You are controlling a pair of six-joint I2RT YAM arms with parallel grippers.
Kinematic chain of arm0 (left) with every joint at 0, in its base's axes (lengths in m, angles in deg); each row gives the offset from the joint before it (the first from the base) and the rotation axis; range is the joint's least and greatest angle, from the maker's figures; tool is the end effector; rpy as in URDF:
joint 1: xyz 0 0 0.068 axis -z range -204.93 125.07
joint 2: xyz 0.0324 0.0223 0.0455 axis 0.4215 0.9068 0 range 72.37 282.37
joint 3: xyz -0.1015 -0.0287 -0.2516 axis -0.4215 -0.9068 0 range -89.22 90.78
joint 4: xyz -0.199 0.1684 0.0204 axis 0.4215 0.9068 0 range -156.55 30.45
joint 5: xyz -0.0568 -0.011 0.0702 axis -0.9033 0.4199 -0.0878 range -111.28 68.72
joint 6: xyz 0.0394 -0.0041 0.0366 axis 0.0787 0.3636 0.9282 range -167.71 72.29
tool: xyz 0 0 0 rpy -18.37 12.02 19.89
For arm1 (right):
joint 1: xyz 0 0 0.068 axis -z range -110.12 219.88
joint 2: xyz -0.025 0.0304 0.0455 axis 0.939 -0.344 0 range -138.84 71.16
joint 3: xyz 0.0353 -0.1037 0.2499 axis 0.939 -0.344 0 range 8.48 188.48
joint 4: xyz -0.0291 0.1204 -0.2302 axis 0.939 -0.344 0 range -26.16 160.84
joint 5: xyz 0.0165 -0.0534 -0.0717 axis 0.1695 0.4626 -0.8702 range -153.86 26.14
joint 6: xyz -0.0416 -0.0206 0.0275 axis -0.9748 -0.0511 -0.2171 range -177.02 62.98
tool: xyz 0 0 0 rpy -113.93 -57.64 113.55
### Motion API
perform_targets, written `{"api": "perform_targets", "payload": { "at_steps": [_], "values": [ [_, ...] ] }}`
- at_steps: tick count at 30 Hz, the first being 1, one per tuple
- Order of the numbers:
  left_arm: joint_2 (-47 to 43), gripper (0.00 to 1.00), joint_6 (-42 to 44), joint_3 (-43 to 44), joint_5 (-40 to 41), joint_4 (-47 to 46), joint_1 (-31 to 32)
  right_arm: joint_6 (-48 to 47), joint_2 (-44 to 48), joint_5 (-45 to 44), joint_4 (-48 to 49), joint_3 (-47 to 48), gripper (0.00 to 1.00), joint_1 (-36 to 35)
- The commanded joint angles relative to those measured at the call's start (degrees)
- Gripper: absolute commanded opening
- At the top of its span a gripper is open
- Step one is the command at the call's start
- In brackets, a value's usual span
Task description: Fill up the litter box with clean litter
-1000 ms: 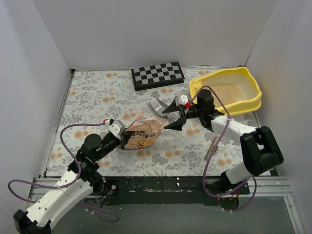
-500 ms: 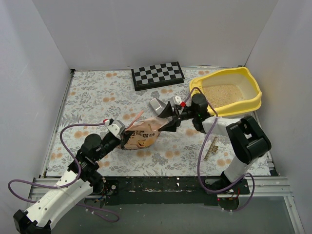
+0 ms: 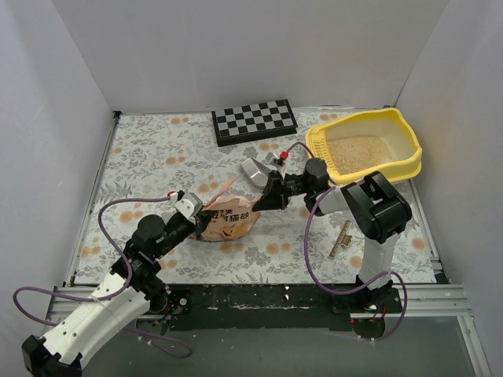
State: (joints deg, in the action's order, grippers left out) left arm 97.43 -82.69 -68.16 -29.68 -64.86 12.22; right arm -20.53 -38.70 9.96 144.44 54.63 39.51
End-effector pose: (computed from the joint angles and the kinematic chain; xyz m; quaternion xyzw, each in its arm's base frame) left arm 0.1069 -0.0876 0.2573 0.0632 0.7382 -0.4379 0.5091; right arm 0.2887 0.2088 0.1831 -0.4315 0.5383 0.6597 0.2978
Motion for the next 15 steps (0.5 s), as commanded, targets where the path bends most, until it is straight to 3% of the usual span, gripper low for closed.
{"api": "perform_targets", "payload": {
  "at_steps": [1,9,15],
  "values": [
    [2.18,0.00,-1.31,2.05,-3.27,-4.94,-0.06,2.36,4.56,-0.08,34.41,-1.94,0.01,1.36],
    [14.47,0.00,-3.16,8.73,-13.12,-7.31,-0.06,3.23,15.54,0.62,34.41,-8.79,0.01,8.03],
    [27.92,0.00,-2.72,13.03,-19.18,-17.06,-0.06,6.49,22.58,5.72,33.72,-13.44,0.01,15.07]
  ]
}}
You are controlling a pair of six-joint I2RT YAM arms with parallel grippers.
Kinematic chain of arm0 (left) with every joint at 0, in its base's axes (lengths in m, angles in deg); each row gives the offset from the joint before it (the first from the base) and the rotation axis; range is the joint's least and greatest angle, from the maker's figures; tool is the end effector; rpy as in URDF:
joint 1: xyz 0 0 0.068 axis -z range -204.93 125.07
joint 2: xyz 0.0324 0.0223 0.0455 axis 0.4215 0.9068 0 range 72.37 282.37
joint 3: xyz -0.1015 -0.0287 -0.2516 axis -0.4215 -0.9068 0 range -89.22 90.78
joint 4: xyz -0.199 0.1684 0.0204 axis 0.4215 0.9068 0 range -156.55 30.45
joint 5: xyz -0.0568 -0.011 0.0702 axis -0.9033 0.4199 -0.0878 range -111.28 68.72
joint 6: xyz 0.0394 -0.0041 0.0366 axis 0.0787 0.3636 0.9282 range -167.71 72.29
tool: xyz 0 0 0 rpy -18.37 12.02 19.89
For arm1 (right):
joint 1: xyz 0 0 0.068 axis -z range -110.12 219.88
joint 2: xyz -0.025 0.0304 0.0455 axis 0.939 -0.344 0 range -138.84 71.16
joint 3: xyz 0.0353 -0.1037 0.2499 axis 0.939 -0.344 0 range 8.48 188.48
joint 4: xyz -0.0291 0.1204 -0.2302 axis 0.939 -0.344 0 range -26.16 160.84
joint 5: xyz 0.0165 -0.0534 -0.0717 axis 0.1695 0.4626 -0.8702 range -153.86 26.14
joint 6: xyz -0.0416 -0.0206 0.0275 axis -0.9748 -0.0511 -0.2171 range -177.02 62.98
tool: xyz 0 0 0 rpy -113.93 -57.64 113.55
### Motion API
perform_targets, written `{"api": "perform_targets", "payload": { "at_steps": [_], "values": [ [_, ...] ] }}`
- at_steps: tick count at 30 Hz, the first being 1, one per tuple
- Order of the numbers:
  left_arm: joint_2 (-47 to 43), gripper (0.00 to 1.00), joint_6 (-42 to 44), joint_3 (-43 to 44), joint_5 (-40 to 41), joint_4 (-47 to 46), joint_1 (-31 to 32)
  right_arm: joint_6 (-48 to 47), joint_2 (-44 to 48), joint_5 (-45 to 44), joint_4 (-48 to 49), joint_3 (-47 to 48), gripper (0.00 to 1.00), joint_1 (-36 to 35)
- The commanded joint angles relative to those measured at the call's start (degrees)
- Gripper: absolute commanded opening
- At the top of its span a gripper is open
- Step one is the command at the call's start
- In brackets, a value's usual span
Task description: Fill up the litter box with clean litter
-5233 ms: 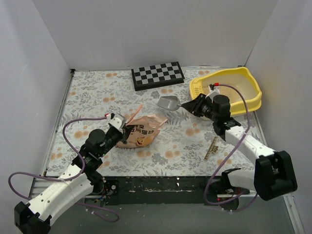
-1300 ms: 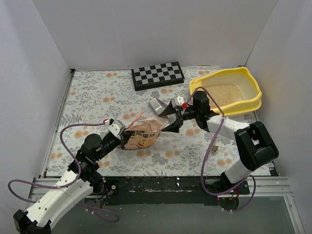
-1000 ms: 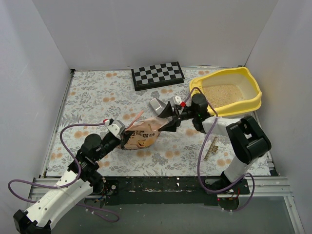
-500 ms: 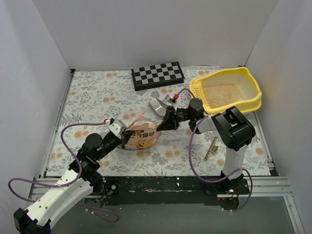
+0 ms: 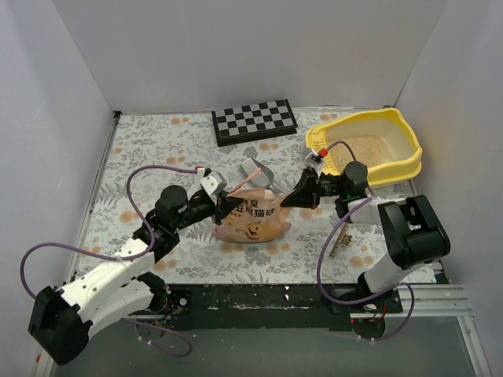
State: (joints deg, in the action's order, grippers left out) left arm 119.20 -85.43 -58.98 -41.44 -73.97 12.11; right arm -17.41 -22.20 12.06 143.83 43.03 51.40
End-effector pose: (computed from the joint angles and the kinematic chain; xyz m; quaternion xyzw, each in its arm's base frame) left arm 0.1501 -0.1287 0.2765 0.1090 0.7502 -0.4934 0.4264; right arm 0.2677 0.1259 0.2188 -0.3882 0.5652 0.6325 0.3603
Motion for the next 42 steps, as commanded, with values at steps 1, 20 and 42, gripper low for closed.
{"api": "perform_targets", "payload": {
  "at_steps": [1,20,42],
  "values": [
    [8.69,0.00,0.01,4.56,-9.52,-9.18,-0.03,2.23,7.30,3.53,33.19,-3.07,0.01,3.71],
    [3.46,0.77,1.60,2.82,-12.44,-1.37,-3.54,4.68,13.47,6.70,35.11,-11.43,0.01,7.32],
    [4.14,0.76,-19.50,-9.50,-20.70,-23.59,-9.35,4.42,12.77,6.35,35.11,-10.81,0.01,6.44]
  ]
}}
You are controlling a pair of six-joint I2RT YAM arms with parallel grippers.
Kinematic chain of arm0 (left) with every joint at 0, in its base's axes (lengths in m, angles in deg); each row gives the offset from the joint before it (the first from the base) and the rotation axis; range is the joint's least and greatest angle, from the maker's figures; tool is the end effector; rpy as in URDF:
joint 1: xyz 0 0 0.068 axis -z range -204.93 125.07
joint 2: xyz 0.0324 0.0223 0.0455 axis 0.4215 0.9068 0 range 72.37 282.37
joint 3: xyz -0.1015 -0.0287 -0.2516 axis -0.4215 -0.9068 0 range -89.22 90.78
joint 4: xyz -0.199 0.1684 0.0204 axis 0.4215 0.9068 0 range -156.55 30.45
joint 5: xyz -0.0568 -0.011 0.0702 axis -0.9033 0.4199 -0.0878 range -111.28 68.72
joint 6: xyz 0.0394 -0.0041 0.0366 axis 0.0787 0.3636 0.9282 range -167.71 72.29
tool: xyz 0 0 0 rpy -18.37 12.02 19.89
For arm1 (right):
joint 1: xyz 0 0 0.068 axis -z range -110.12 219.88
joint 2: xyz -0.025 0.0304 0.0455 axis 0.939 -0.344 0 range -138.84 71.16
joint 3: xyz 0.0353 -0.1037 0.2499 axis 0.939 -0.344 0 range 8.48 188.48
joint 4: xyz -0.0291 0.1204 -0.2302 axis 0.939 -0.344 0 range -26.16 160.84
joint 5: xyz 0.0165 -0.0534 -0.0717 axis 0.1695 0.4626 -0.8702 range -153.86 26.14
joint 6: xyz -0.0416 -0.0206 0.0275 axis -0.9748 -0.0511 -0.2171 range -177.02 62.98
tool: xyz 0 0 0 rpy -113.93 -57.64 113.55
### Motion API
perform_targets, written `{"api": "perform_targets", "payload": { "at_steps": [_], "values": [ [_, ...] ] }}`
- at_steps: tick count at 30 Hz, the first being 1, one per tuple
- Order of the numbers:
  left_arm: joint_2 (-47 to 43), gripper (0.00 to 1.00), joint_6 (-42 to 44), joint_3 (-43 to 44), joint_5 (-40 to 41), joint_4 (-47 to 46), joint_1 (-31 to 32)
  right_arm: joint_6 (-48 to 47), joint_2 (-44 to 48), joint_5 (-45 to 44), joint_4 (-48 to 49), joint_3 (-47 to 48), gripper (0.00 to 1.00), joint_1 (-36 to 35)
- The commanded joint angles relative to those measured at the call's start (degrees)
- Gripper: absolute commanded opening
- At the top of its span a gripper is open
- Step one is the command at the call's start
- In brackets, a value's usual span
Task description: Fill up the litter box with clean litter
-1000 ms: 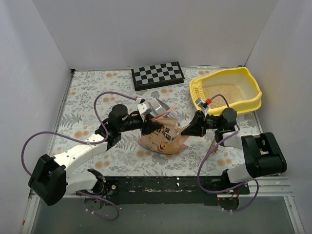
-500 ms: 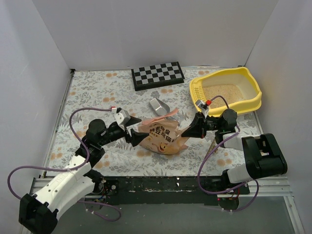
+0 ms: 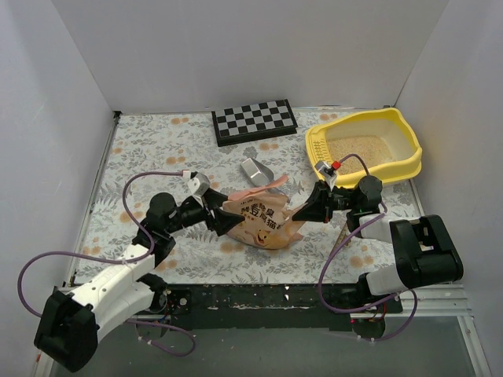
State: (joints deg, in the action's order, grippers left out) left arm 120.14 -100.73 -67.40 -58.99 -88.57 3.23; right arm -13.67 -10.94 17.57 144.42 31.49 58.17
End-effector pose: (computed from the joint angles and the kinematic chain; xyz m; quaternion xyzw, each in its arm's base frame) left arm 0.1582 -0.1094 0.2487 0.0665 0.7229 -0.5996 0.3368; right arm 0.2257 0.0828 0.2155 -0.3697 0.5871 0.6312 0.3468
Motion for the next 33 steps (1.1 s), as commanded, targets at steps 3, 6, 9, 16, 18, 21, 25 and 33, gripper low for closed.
{"api": "perform_targets", "payload": {
  "at_steps": [3,6,9,16,18,21,25,33],
  "values": [
    [5.22,0.74,-6.13,-2.31,-4.29,-15.83,-0.56,0.68,1.34,0.92,34.52,0.73,0.01,-0.34],
    [8.91,0.69,-7.45,-1.53,-6.57,-19.11,-0.57,0.42,0.90,0.66,34.52,0.81,0.01,-0.34],
    [11.37,0.65,-8.68,-1.34,-7.11,-22.79,-0.65,0.33,0.89,0.66,34.52,0.64,0.01,-0.51],
    [17.35,0.14,-10.44,1.02,-9.75,-28.51,-0.65,0.33,0.72,0.49,34.52,0.73,0.01,-0.51],
    [18.23,0.00,-10.53,2.25,-10.44,-29.74,-0.83,0.33,0.72,0.66,34.52,0.90,0.01,-0.51],
    [20.16,0.00,-7.47,8.56,-15.09,-22.33,-2.40,1.20,0.46,0.84,34.52,1.69,0.01,-0.51],
    [22.54,0.00,-9.11,15.43,-22.21,-19.98,-10.03,2.09,-1.30,1.10,34.52,4.32,0.01,-0.69],
    [27.64,0.00,-27.38,13.43,-29.61,-41.66,-21.48,3.49,-6.75,2.24,34.52,12.67,0.01,-0.78]
  ]
}}
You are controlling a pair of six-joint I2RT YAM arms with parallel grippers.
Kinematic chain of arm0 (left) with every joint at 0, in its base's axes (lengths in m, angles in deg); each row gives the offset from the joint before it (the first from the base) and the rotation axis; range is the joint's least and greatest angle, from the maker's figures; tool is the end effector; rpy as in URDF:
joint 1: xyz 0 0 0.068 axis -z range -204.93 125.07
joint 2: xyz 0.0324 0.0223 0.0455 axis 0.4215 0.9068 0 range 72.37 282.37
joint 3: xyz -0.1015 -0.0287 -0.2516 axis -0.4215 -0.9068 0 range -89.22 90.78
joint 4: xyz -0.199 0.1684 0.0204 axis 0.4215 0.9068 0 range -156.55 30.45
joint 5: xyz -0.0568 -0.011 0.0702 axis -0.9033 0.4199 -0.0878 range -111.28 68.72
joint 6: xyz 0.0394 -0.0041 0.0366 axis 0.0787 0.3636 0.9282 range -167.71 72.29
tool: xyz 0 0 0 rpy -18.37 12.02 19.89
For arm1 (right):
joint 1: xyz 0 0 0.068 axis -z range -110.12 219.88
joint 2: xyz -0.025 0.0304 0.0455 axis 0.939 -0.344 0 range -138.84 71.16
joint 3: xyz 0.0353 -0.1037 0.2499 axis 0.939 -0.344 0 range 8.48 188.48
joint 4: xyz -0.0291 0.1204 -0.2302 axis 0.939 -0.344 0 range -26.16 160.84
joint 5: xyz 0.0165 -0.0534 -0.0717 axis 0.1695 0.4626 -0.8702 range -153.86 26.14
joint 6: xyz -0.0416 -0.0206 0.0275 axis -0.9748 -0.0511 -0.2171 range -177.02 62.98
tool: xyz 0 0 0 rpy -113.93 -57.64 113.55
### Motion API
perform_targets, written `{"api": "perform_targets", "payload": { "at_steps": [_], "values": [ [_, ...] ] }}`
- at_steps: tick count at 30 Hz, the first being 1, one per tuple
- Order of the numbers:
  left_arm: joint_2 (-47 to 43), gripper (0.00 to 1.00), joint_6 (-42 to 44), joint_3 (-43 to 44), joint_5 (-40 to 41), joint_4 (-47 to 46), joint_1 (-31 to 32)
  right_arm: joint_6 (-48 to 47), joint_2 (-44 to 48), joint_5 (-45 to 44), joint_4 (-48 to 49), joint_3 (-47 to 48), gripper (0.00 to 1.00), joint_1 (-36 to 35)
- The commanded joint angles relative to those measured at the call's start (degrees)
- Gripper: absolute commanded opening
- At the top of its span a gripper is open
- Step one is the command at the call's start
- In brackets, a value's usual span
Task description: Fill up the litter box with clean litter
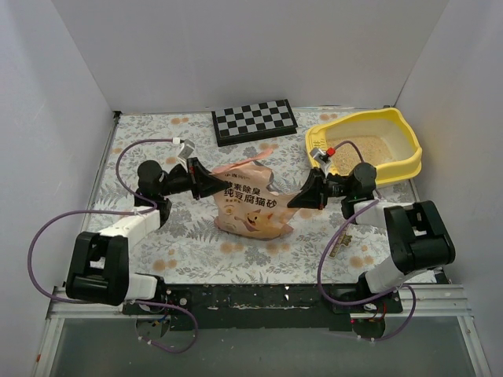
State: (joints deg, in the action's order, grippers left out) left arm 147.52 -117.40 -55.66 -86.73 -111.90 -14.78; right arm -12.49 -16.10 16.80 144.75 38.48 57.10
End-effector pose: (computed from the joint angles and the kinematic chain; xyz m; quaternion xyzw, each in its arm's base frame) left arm 0.2542 -0.0784 0.2568 0.0570 0.6950 -0.6775 0.2339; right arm 0.2524 0.0933 0.2265 -0.3747 0.5799 0.6324 0.3511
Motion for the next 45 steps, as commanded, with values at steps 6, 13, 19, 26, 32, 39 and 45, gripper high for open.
{"api": "perform_targets", "payload": {
  "at_steps": [6,13,19,26,32,39,45],
  "values": [
    [-1.49,0.00,-24.26,-6.03,-1.61,-33.67,-3.39,1.88,-1.95,4.23,34.20,5.07,0.01,-0.32],
    [-12.38,0.00,-11.63,-12.90,-0.21,-8.76,-2.68,0.47,-3.35,3.98,34.20,-0.37,0.03,-0.58],
    [-16.00,0.00,-4.31,-11.32,1.64,3.86,-0.93,0.55,-0.98,3.36,34.20,-1.08,0.21,-1.11],
    [-15.92,0.00,-2.73,-11.15,1.99,6.40,0.13,-0.41,0.17,0.99,34.20,-0.56,0.30,-2.34],
    [-15.74,0.00,-2.64,-10.97,1.73,6.58,0.57,-1.64,-1.77,-1.03,34.20,1.29,0.33,-4.62],
    [-16.18,0.00,-1.33,-10.89,2.08,8.25,1.01,-3.66,-2.65,-2.88,34.20,2.61,0.33,-5.24],
    [-16.27,0.00,-0.89,-10.80,2.26,8.95,1.27,-3.84,-3.35,-2.35,34.20,4.01,0.32,-5.33]
  ]
}}
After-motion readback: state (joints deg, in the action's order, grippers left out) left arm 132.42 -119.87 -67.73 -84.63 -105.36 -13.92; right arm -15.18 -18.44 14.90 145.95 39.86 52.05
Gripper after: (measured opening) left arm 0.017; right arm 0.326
